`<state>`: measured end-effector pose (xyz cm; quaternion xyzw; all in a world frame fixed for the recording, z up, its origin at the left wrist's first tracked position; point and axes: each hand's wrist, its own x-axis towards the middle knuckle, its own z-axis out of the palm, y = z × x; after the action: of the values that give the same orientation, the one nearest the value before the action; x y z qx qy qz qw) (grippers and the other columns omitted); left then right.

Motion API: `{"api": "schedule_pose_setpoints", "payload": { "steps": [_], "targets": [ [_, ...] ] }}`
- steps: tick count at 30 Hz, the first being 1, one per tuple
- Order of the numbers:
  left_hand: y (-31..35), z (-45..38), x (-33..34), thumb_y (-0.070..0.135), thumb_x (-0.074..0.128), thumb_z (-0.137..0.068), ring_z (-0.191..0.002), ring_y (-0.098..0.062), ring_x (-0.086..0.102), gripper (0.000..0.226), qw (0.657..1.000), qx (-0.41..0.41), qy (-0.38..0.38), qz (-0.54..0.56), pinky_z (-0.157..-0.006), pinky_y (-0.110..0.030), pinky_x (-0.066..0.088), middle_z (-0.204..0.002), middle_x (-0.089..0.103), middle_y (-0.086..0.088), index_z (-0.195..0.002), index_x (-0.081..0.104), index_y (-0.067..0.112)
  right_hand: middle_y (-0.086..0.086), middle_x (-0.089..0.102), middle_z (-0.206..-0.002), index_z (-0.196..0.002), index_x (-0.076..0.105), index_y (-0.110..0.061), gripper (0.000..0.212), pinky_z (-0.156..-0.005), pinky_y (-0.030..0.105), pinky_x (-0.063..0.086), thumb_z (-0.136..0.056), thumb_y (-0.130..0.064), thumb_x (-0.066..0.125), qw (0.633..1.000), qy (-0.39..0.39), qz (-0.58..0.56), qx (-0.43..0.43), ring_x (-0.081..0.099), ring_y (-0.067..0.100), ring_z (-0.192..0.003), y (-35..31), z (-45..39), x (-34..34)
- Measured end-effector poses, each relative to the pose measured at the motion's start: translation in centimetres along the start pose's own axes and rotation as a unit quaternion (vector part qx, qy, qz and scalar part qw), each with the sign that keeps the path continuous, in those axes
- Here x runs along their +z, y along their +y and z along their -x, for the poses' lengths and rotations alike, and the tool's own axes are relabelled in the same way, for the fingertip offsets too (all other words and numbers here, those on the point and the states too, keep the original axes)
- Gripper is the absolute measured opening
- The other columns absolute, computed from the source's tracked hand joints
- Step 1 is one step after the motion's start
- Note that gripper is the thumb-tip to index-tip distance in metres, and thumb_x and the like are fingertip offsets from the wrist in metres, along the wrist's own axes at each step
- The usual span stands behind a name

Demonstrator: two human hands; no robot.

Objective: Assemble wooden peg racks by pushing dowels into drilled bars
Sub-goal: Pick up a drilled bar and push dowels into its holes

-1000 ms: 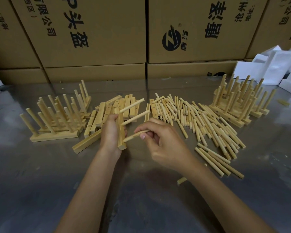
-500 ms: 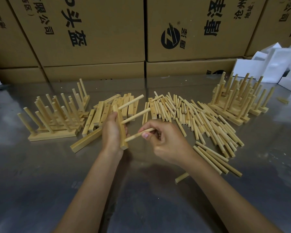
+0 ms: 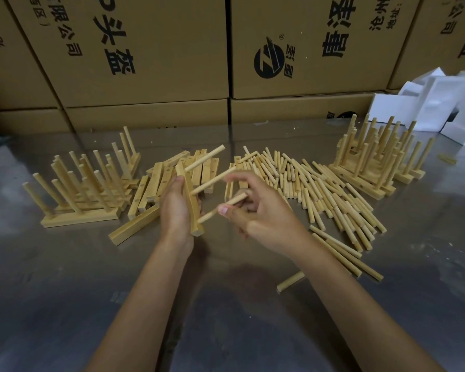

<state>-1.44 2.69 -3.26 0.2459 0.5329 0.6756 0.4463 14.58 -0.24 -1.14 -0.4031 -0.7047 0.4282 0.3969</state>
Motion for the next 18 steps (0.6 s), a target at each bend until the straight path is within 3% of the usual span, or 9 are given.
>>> {"api": "schedule_pose_setpoints", "payload": {
  "steps": [2, 4, 8, 12, 15, 18],
  "targets": [
    [0.0, -0.1, -0.1, 0.032, 0.044, -0.107, -0.066, -0.012, 0.057, 0.036, 0.999, -0.011, -0.015, 0.033, -0.061, -0.025, 0.049, -0.081, 0.061, 0.0, -0.133, 0.061, 0.016, 0.004, 0.068, -0.101, -0.131, 0.043, -0.032, 0.061, -0.057, 0.029, 0.054, -0.083, -0.027, 0.08, 0.997, 0.007, -0.058, 0.051, 0.068, 0.018, -0.074, -0.1, -0.3, -0.3],
    [0.1, -0.3, -0.3, 0.031, 0.041, -0.108, -0.072, -0.015, 0.06, 0.037, 0.997, -0.022, -0.032, 0.062, -0.067, -0.03, 0.05, -0.084, 0.064, -0.001, -0.136, 0.059, 0.014, 0.003, 0.072, -0.101, -0.133, 0.041, -0.026, 0.066, -0.054, 0.028, 0.054, -0.08, -0.03, 0.081, 0.988, 0.031, -0.114, 0.1, 0.069, 0.016, -0.072, -0.1, -0.4, -0.6],
    [0.1, -0.3, -0.3, 0.029, 0.041, -0.108, -0.087, -0.018, 0.068, 0.033, 0.998, 0.001, -0.046, 0.047, -0.065, -0.03, 0.053, -0.104, 0.07, -0.005, -0.136, 0.057, 0.018, 0.004, 0.069, -0.092, -0.114, 0.061, -0.019, 0.045, -0.052, 0.026, 0.051, -0.08, -0.041, 0.08, 0.987, 0.029, -0.084, 0.134, 0.061, 0.01, -0.063, 0.1, -0.2, 0.2],
    [-0.2, 0.2, 0.3, 0.026, 0.042, -0.108, -0.096, -0.019, 0.071, 0.037, 0.996, 0.023, -0.075, 0.041, -0.071, -0.032, 0.057, -0.124, 0.067, -0.006, -0.144, 0.049, 0.024, 0.003, 0.06, -0.076, -0.092, 0.071, -0.001, 0.023, -0.055, 0.013, 0.04, -0.083, -0.02, 0.08, 0.992, 0.09, -0.04, 0.075, 0.047, -0.002, -0.057, 0.6, -0.4, 1.7],
    [-0.3, 0.2, 0.5, 0.023, 0.043, -0.108, -0.111, -0.03, 0.067, 0.038, 0.994, 0.019, -0.089, 0.068, -0.071, -0.038, 0.06, -0.135, 0.061, -0.01, -0.146, 0.046, 0.022, -0.006, 0.055, -0.063, -0.082, 0.071, -0.005, 0.019, -0.053, 0.017, 0.039, -0.082, -0.022, 0.079, 0.99, 0.118, 0.006, 0.078, 0.044, 0.0, -0.052, 0.9, -0.5, 1.4],
    [-0.9, 0.3, 0.4, 0.033, 0.039, -0.108, -0.119, -0.038, 0.064, 0.041, 0.983, -0.055, -0.124, 0.12, -0.082, -0.05, 0.061, -0.138, 0.059, -0.014, -0.145, 0.047, 0.016, -0.014, 0.049, -0.058, -0.08, 0.068, -0.012, 0.018, -0.052, 0.018, 0.037, -0.084, -0.027, 0.076, 0.987, 0.132, 0.06, 0.073, 0.041, 0.0, -0.051, 1.1, -0.5, 0.8]
  ]
}}
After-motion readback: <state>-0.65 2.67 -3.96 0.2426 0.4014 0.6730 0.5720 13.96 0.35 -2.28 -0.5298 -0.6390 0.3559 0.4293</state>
